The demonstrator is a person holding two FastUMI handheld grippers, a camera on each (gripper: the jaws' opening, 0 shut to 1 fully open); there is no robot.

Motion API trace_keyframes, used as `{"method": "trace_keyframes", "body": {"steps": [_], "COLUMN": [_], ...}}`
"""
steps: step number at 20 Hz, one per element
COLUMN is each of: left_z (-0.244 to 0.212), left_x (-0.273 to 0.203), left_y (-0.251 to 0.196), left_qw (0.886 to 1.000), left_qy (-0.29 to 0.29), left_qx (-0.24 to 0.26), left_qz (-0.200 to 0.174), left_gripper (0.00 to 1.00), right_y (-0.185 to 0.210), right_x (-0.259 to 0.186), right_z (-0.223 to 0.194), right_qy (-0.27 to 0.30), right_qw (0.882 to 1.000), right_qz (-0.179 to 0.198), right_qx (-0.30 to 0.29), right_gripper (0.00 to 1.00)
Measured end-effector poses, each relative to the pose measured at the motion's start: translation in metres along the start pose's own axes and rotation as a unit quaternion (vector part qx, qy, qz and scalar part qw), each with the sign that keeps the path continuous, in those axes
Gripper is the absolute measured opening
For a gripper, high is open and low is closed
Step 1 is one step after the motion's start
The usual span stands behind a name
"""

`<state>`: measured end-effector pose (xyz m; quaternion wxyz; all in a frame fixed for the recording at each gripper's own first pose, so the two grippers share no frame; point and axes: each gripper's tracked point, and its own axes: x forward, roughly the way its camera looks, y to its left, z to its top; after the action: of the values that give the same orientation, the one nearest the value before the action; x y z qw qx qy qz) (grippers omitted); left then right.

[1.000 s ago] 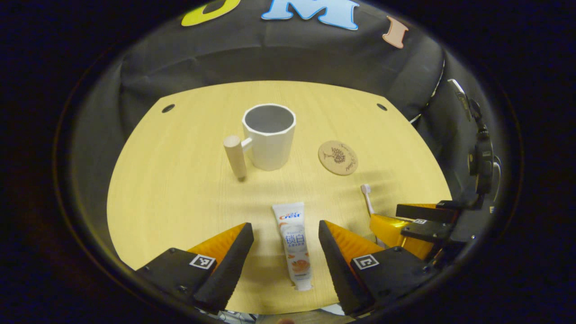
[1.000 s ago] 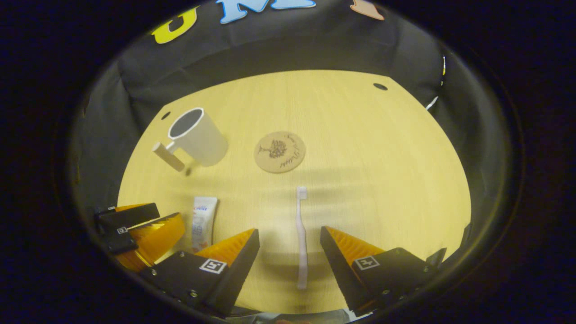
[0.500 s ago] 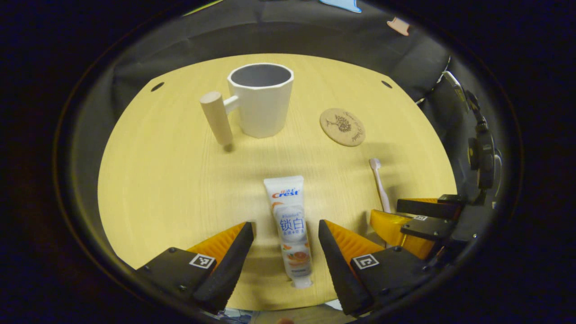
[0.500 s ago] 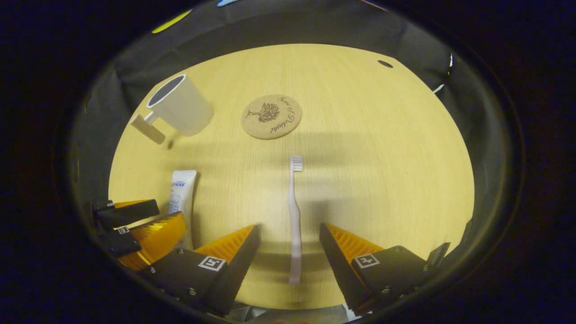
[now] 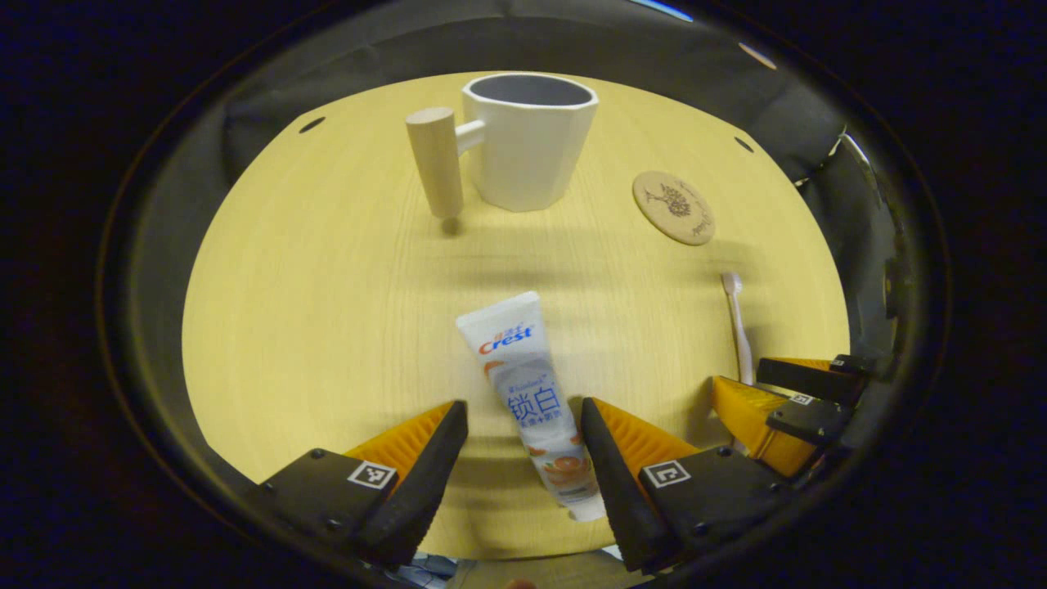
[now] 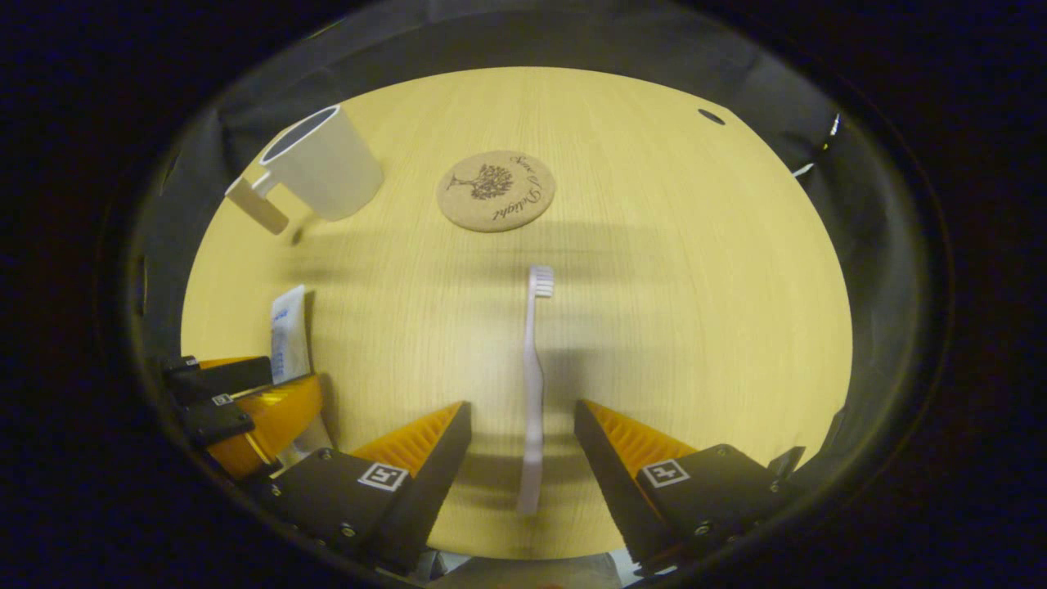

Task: Put the toothbrush and toothpaste on the desktop into the cup, then pick up the cup and place it on the coaster on the desktop.

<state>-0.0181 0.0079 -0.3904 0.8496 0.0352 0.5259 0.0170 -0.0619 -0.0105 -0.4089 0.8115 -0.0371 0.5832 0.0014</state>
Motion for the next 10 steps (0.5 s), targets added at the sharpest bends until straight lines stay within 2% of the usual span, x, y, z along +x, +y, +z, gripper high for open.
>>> {"method": "trace_keyframes", "body": {"steps": [3, 6, 8, 10], "left_z": [0.0005, -0.0002, -0.0008, 0.0009], "left_x": [0.0023, 0.0043, 0.0032, 0.003], "left_y": [0.0032, 0.0018, 0.0026, 0.0038], "left_qw": [1.0, 0.999, 0.999, 1.0], "left_qy": [0.003, 0.01, 0.012, 0.011], "left_qx": [0.003, 0.022, 0.015, 0.011], "left_qz": [0.013, 0.024, 0.026, 0.027], "left_gripper": [0.87, 0.89, 0.89, 0.86], "right_y": [0.0003, 0.0013, 0.0018, 0.0028], "right_x": [-0.0006, -0.0009, -0.0008, -0.0013], "right_z": [-0.0003, -0.0014, -0.0019, -0.0015], "right_qy": [0.01, 0.018, 0.024, 0.025], "right_qw": [1.0, 1.0, 1.0, 1.0], "right_qz": [-0.002, -0.002, -0.004, -0.003], "right_qx": [0.013, 0.018, 0.016, 0.016], "right_gripper": [0.9, 0.9, 0.83, 0.84]}}
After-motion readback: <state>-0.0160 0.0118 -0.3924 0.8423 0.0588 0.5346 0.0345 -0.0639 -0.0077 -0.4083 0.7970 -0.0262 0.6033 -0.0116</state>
